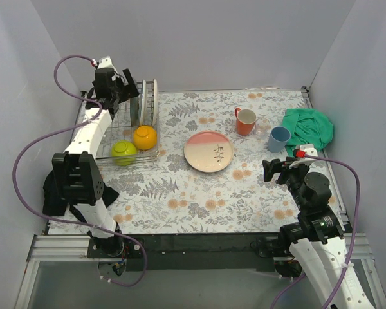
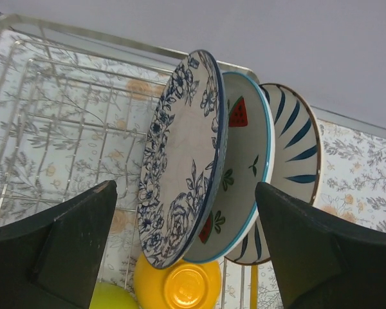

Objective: Unload the mixed dishes from the dish rack
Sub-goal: Pick up the plate from the dish rack.

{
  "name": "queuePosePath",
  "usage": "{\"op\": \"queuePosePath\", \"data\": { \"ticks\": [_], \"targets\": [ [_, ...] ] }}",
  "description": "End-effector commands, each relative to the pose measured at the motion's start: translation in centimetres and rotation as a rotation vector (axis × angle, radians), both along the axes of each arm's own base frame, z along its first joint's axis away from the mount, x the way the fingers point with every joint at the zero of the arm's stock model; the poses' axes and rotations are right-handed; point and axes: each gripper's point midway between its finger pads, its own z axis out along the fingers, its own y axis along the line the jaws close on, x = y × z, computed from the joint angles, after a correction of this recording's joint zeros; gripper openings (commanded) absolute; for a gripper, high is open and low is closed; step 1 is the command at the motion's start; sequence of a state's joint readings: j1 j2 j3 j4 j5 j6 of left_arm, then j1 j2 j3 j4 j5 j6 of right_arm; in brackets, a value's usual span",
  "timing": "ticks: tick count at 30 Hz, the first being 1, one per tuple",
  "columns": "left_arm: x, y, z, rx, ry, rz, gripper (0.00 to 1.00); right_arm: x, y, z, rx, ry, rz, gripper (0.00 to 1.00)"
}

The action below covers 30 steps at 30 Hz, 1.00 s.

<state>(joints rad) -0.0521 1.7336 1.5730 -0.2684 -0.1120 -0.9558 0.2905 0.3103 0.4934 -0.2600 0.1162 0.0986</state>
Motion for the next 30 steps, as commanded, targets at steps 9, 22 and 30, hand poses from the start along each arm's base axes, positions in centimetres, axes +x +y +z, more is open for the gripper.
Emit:
{"op": "queuePosePath", "data": {
  "ticks": [9, 22, 30],
  "targets": [
    [3.9, -1.3, -2.9, -0.107, 0.055, -0.126, 0.62, 0.4, 0.4, 0.9, 0.0, -0.032, 0.02, 0.92],
    [3.6, -3.2, -1.7, -0.137, 0.043, -0.257, 0.08, 0.5, 0.5, 0.8, -0.001, -0.026, 0.023, 0.92],
    [2.8, -3.4, 4.0, -0.092, -0.067, -0.297, 0.0, 0.5, 0.5, 0.9, -0.005, -0.028, 0.019, 0.92]
  ]
}}
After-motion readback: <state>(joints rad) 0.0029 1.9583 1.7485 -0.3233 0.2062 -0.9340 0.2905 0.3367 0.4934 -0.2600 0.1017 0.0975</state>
